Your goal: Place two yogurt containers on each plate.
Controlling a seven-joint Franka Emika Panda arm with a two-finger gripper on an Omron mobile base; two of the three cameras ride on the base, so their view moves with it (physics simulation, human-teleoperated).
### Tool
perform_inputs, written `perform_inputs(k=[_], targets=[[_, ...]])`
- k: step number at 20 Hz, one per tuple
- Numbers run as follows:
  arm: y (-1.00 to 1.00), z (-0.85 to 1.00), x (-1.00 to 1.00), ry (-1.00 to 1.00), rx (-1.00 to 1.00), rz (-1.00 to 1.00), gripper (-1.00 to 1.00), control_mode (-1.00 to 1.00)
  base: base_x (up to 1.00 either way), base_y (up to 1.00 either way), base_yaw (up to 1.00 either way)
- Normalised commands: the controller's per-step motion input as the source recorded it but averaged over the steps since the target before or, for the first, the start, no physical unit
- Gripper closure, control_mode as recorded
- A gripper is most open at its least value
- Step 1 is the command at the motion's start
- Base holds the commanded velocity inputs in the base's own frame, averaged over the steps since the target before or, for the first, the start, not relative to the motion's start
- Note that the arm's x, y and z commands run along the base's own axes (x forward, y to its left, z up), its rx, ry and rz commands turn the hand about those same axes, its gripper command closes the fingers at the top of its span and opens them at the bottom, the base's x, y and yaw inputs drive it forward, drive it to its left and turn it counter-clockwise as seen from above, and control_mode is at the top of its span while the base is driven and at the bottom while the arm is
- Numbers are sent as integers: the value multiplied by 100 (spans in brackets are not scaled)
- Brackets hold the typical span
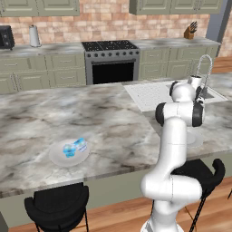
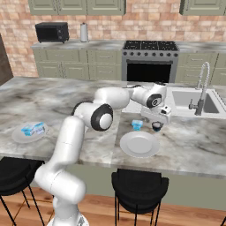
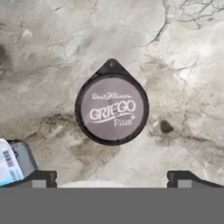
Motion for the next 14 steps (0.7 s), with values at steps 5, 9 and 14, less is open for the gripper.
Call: perform_inputs(k=[5, 9, 14], targets=[[-19, -34, 0, -3, 0, 0, -100, -100, 0, 0, 0], [0, -18, 11, -12, 0, 0, -100, -100, 0, 0, 0], [0, -21, 14, -14, 0, 0, -100, -100, 0, 0, 0]])
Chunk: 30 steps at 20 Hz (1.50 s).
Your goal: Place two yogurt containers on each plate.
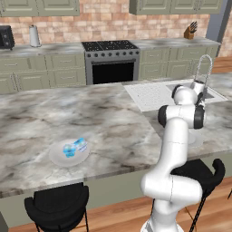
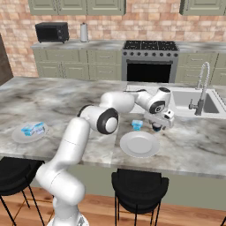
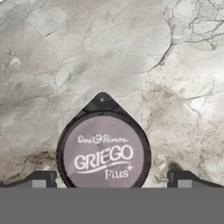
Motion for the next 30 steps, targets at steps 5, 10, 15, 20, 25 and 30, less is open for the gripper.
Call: perform_inputs(k=[5, 10, 15, 20, 25, 30], targets=[[7, -23, 11, -5, 0, 0, -100, -100, 0, 0, 0], [17, -25, 5, 0, 0, 0, 100, -100, 0, 0, 0], [-4, -25, 2, 0, 0, 0, 100, -100, 0, 0, 0], [-26, 6, -18, -6, 6, 0, 100, -100, 0, 0, 0], [3, 32, -96, -12, 12, -3, 100, -100, 0, 0, 0], [2, 91, -100, -18, 2, -4, 100, -100, 0, 0, 0]])
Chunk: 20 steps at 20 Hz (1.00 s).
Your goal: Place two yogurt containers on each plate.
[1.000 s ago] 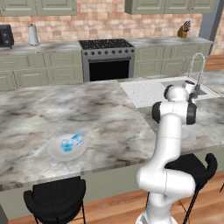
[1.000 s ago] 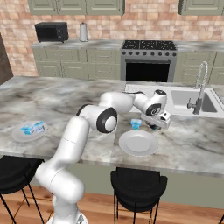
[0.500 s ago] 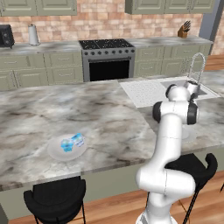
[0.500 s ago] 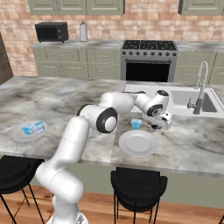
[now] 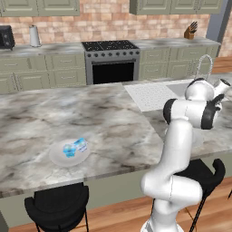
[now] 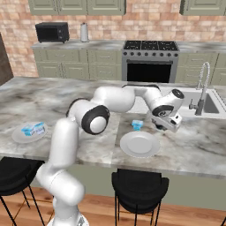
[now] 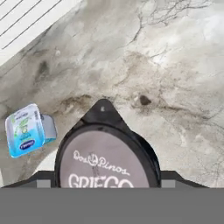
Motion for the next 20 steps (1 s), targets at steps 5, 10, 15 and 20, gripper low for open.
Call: perform_inputs(k=[5, 10, 15, 20], targets=[[70, 17, -98, -1, 11, -2, 100, -100, 0, 0, 0], [44, 4, -18, 0, 1, 0, 100, -100, 0, 0, 0], [9, -12, 14, 17, 4, 0, 100, -100, 0, 0, 0], [6, -24, 4, 17, 17, 0, 100, -100, 0, 0, 0]])
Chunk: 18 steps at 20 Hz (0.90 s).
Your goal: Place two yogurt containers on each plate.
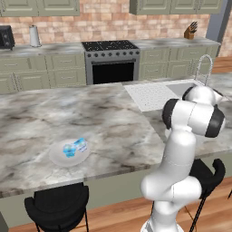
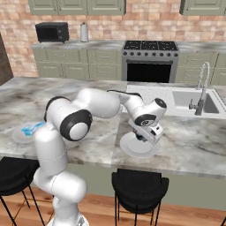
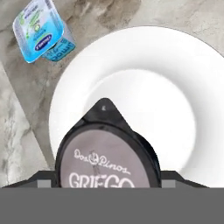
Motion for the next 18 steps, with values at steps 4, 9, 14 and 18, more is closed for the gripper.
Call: perform_inputs(k=[4, 9, 14, 18], targets=[[0, -28, 18, 10, 19, 2, 100, -100, 0, 0, 0], [1, -35, 25, 10, 6, 0, 100, -100, 0, 0, 0], [1, -28, 8, 1, 0, 0, 100, -100, 0, 0, 0], [0, -27, 0, 0, 1, 0, 100, -100, 0, 0, 0]])
